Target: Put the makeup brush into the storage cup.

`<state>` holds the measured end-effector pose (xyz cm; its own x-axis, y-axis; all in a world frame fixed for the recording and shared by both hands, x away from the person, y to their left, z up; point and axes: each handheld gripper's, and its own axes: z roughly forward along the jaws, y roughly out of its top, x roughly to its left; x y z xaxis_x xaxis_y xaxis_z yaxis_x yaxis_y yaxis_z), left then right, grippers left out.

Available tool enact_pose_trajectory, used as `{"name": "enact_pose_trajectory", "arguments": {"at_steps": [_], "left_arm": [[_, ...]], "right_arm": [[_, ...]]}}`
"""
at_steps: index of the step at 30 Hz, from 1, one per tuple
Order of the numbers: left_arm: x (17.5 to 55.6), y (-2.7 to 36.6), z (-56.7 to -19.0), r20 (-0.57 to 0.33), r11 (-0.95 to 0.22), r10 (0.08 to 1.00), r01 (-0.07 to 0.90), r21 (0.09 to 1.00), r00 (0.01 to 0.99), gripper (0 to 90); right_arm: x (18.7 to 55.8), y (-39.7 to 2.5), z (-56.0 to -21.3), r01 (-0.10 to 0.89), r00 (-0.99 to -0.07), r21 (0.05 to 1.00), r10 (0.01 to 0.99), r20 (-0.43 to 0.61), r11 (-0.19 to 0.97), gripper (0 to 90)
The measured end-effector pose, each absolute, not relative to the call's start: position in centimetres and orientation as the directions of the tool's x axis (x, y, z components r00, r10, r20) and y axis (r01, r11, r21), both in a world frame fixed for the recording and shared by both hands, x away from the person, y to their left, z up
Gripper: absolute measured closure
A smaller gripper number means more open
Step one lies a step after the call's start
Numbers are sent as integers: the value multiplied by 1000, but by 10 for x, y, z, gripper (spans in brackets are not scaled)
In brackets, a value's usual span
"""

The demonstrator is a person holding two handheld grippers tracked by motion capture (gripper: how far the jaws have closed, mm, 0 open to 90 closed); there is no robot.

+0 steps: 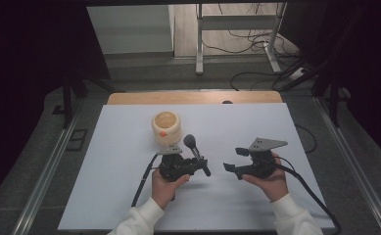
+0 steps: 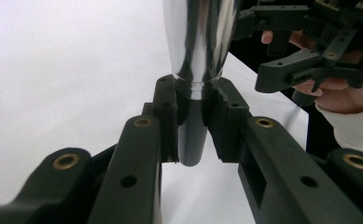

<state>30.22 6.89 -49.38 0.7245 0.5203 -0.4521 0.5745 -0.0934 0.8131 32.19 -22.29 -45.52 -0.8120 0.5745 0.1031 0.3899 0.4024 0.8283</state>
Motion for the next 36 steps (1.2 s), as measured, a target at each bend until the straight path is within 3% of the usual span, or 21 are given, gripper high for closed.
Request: {"name": "enact_pose_trajectory", "arguments": {"at_steps": [12, 25, 36], "left_arm": [[301, 72, -492, -445, -89, 526, 568, 818, 724, 743], [301, 76, -490, -439, -85, 532, 561, 823, 724, 743], [301, 79, -489, -427, -94, 533, 553, 828, 730, 743]], "right_arm": [[316, -238, -469, 420, -782, 801, 618, 80, 428, 220], [289, -285, -491, 477, -713, 780, 698, 73, 406, 211], [292, -291, -497, 483, -699, 770, 713, 53, 417, 205]]}}
